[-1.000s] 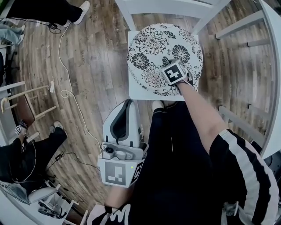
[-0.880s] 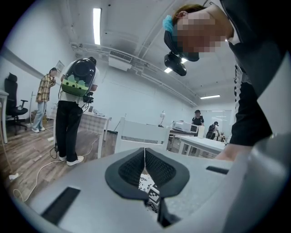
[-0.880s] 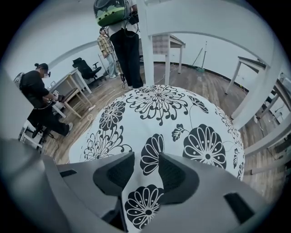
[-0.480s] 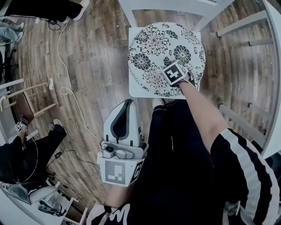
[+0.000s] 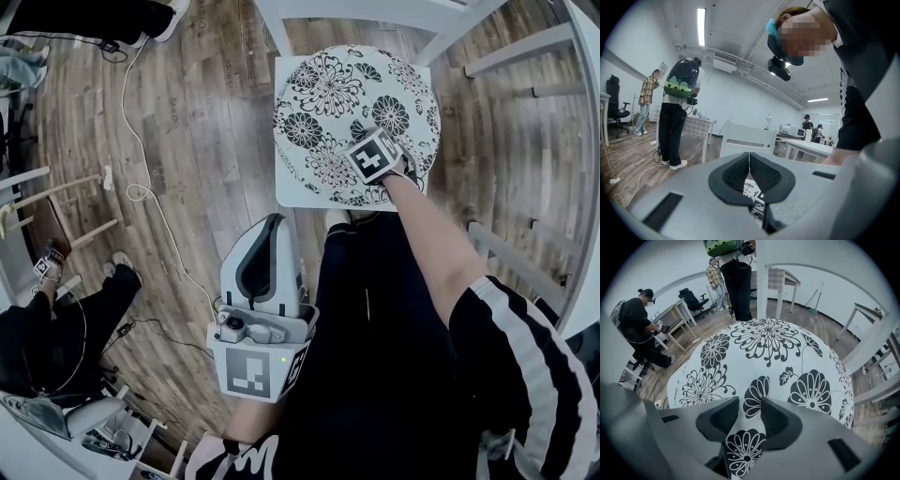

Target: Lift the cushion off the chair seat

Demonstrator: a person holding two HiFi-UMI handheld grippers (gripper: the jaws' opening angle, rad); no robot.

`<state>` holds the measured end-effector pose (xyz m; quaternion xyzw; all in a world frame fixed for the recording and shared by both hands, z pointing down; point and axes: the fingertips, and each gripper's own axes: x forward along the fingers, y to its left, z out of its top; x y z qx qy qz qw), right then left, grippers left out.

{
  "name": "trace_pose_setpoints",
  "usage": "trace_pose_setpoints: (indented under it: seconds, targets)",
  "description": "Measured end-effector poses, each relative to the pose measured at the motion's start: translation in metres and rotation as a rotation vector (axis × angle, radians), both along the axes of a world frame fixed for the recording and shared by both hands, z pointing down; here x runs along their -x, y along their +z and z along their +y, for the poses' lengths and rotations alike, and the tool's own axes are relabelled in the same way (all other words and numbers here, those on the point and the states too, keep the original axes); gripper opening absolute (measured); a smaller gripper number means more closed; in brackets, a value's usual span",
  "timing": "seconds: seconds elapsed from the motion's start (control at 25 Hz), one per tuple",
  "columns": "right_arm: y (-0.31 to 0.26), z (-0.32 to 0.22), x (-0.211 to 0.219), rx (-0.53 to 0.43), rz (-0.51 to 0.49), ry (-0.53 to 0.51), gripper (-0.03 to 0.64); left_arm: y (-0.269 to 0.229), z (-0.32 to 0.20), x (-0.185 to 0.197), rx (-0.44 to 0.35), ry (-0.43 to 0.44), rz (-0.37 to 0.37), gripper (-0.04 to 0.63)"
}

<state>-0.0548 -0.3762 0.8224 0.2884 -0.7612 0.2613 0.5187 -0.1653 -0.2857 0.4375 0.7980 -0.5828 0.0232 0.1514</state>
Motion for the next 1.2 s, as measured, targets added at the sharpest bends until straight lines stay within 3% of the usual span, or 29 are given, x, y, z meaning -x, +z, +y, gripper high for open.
trace_pose_setpoints:
  seconds: [0.24,0.36,1.2]
  targets:
    - [0.001,0.000,-0.002,-0.035,0.010,-0.007,0.115,0.001,-0.004,-0.003,0.005,-0.001,0.001,0.008]
    - [0.003,0.001,-0.003,-0.055,0.022,-0.027,0.046,-0.001,-0.006,-0.007,-0.001,0.000,0.018,0.008]
    - [-0.020,-0.003,-0.006,-0.122,0.005,0.001,0.031,-0.009,-0.004,0.003,-0.017,-0.001,0.000,0.008]
